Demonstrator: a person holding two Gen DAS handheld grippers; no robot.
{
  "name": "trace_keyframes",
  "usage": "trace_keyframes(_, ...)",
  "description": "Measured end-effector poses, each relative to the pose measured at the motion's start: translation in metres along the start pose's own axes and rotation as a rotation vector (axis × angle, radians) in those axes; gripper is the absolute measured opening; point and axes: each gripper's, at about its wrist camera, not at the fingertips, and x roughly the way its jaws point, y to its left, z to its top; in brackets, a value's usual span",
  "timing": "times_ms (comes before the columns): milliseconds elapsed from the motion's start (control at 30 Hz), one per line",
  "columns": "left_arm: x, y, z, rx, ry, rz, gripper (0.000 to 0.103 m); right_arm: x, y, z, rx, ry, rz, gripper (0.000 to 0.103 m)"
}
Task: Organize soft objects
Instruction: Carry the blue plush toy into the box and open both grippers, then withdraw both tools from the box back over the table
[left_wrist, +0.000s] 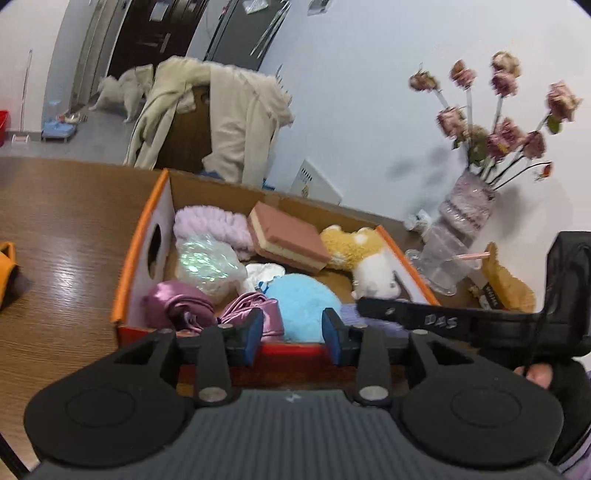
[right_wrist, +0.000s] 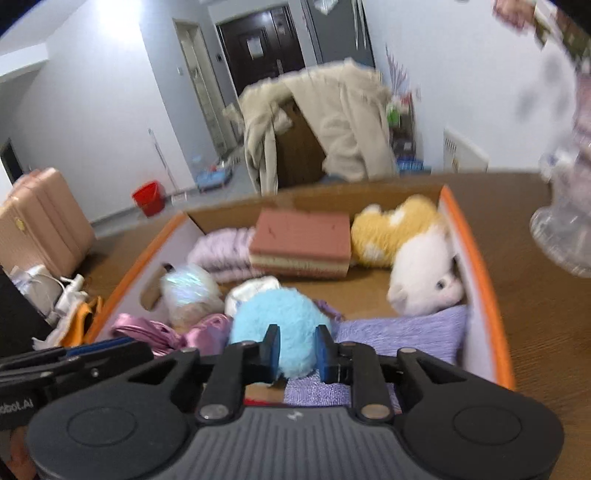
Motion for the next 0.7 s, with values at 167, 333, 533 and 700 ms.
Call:
trace_keyframes(167,-0.058,-0.016,-0.007,0.122,-0.112,0.016,0.049,-0.071,0.018,-0.008,-0.051,-0.126,0.014,0.032)
trace_keyframes(333,-0.107,-0.033,-0.037,0.249,-0.202,0.064,0.075,-0.138,0.046,-0.034,-0.131,-0.294,-0.024,0.054)
trace_keyframes(533,-0.154,-0.036,-0.096,0.309,-0.310,0.101,0.091,-0.181,0.060,-0.096,-0.156,-0.466,-0.083,0.085)
trace_keyframes(700,-0.182,-0.031,-0.144,0.316,-0.349,0.113,0.100,-0.190,0.064,-0.161,-0.140,-0.467,-0.112,0.091)
